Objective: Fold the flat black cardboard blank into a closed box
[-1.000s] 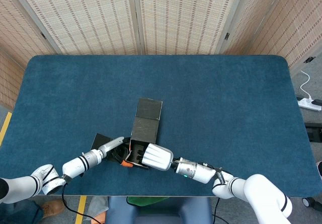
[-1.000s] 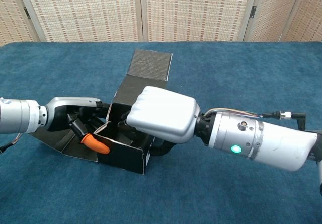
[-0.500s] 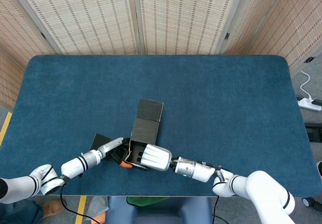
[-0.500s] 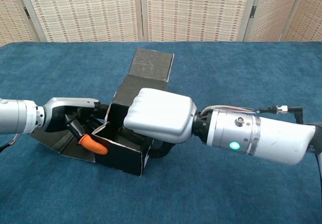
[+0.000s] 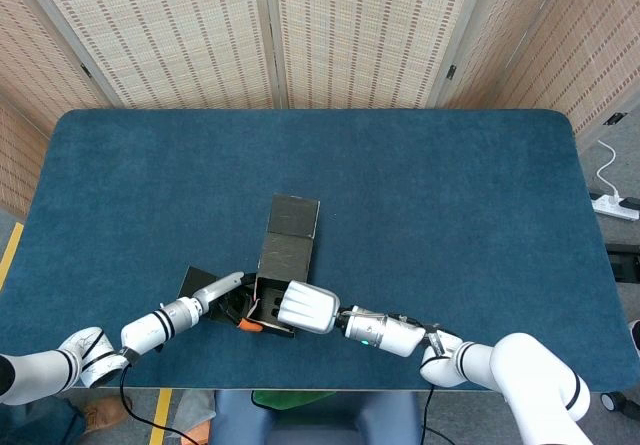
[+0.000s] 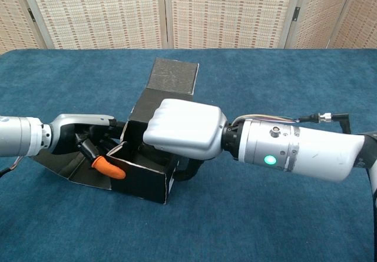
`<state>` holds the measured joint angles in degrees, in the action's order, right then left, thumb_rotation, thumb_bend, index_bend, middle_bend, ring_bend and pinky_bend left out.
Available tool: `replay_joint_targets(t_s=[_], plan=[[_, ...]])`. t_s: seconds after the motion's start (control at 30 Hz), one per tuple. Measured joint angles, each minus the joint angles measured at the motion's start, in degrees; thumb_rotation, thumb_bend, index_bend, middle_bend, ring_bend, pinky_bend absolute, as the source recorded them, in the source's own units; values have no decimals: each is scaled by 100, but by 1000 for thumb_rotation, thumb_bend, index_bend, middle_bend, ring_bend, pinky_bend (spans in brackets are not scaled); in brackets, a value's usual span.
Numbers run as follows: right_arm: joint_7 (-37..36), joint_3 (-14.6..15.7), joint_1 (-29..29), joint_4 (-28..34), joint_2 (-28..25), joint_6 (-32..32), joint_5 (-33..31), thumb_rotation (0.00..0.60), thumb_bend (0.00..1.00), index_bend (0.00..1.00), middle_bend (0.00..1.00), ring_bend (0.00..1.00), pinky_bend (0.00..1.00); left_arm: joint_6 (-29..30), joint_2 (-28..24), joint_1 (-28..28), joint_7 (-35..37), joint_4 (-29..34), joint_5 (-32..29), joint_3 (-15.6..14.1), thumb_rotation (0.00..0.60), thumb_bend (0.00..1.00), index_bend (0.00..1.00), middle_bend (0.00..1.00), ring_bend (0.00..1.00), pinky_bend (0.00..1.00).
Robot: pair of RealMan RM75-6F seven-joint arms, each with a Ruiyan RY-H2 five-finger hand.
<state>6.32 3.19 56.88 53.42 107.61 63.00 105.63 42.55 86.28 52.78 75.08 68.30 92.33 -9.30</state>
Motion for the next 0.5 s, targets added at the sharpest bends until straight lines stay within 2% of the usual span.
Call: replay_joint_targets(t_s=[0.07, 0.1, 0.13, 0.17, 0.23, 0.33, 0.4, 0.5], plan=[[6, 1, -1, -5, -4, 12, 5, 600, 369, 994, 946, 810, 1000, -5, 7, -6, -17, -9, -16, 8, 600, 197, 323, 354, 588, 776], [15, 3, 0, -13, -7, 29, 15, 600, 341, 954, 867, 794, 1000, -10, 11, -9, -33, -12, -28, 16, 600, 198, 323, 354, 580, 772], [38, 9, 0, -36, -15, 67, 42, 600, 297, 858, 735, 772, 1000, -15, 16, -17, -69, -18, -54, 31, 600, 198, 322, 354, 565, 760], [68, 18, -2, -60, -28, 106, 70, 600, 271, 785, 661, 762, 1000, -15, 19, -29, -101, -21, -85, 48, 600, 197, 320, 354, 555, 753], [150, 47, -21, -120, -75, 218, 131, 600, 196, 562, 470, 749, 1000, -12, 22, -59, -200, -17, -151, 89, 600, 198, 312, 353, 515, 714], [187, 71, -81, -150, -126, 316, 152, 600, 108, 300, 268, 744, 1000, -24, 14, -96, -367, 25, -244, 152, 600, 197, 286, 331, 407, 621], [201, 70, -121, -139, -139, 363, 140, 600, 67, 174, 178, 738, 1000, -37, 4, -115, -462, 62, -292, 185, 600, 197, 278, 302, 345, 564], [211, 53, -182, -105, -166, 433, 103, 600, 28, 38, 105, 730, 1000, -64, -14, -147, -613, 133, -366, 236, 600, 196, 238, 247, 259, 462]])
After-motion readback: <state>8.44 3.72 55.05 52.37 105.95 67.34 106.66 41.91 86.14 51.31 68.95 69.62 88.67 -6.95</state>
